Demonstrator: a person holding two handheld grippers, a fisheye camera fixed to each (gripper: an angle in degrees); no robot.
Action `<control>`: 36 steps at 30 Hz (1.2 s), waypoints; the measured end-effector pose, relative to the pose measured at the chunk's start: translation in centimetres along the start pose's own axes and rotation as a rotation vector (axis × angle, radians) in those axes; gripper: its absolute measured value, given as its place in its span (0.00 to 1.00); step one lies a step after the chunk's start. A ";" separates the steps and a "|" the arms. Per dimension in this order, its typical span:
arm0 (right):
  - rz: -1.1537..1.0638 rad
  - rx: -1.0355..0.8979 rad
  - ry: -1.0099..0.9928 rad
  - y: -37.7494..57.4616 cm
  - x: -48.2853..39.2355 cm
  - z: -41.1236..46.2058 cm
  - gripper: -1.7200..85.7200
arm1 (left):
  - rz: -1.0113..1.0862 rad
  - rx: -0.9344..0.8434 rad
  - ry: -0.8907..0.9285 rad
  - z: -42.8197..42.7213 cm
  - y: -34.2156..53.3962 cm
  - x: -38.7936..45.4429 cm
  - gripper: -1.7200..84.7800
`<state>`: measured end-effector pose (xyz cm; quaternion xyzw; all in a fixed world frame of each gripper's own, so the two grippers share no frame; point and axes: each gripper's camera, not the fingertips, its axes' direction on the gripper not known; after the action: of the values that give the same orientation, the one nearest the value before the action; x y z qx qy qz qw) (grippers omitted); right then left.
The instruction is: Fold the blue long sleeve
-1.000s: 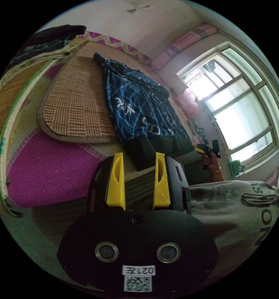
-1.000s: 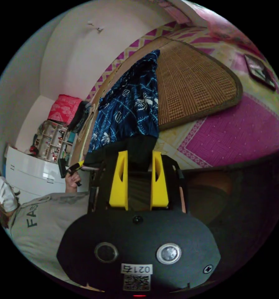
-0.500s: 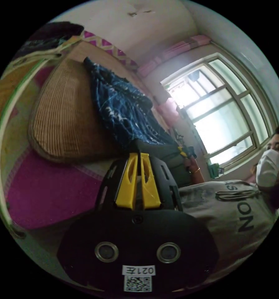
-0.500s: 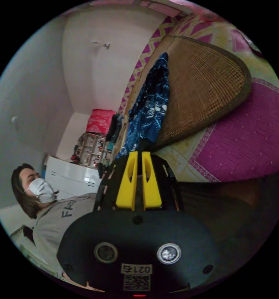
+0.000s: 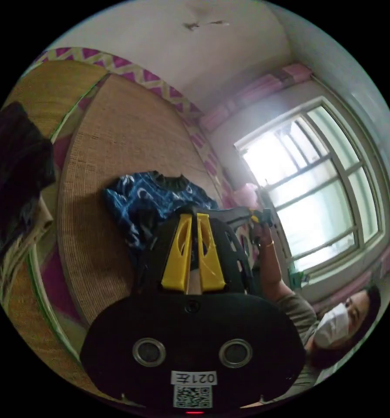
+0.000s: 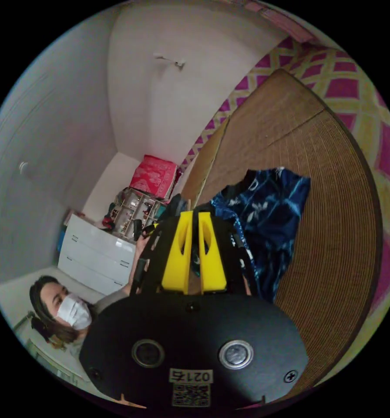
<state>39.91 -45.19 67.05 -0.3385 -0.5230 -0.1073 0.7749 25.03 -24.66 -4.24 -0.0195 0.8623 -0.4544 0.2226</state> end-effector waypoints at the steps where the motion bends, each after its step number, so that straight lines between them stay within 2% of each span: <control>1: 0.031 0.012 0.016 -3.0 2.1 1.1 0.04 | -0.045 0.012 0.001 1.8 -3.2 -2.5 0.01; 4: 0.104 0.080 0.041 -8.6 7.6 3.7 0.05 | -0.138 0.070 0.074 6.5 -8.8 -9.0 0.02; 6: 0.128 0.106 0.084 -10.4 10.4 4.9 0.07 | -0.175 0.120 0.052 8.3 -10.3 -12.0 0.03; 8: 0.151 0.130 0.275 -10.9 12.4 5.6 0.12 | -0.203 0.211 0.002 8.9 -9.9 -14.4 0.08; 11: 0.150 0.133 0.389 -9.8 13.8 4.7 0.16 | -0.149 0.277 -0.075 7.7 -7.9 -14.9 0.11; 17: -0.017 0.002 0.285 -3.4 13.0 2.2 0.19 | 0.132 -0.033 -0.168 10.8 -0.5 -10.1 0.19; 21: 0.005 -0.063 0.316 0.8 12.7 2.0 0.20 | 0.094 -0.117 -0.106 13.5 4.3 -9.4 0.22; 27: 0.062 -0.186 0.274 5.5 12.0 4.3 0.18 | -0.012 -0.069 -0.258 14.1 8.7 -9.0 0.20; 30: 0.093 -0.228 0.313 5.9 12.7 6.6 0.10 | 0.015 -0.132 -0.343 15.6 10.4 -8.7 0.16; 31: 0.111 -0.207 0.346 5.9 13.2 7.0 0.07 | 0.036 -0.138 -0.403 16.2 10.8 -8.4 0.10; 32: 0.117 -0.198 0.339 5.8 13.7 7.4 0.04 | 0.089 -0.178 -0.403 16.9 11.0 -8.0 0.05; 36: 0.182 -0.142 0.235 6.7 14.7 6.5 0.02 | 0.038 -0.220 -0.324 16.5 11.4 -8.8 0.02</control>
<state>44.93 -33.33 78.70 -0.4235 -0.3868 -0.1122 0.8114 41.45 -28.66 -18.12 -0.1005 0.8599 -0.3438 0.3636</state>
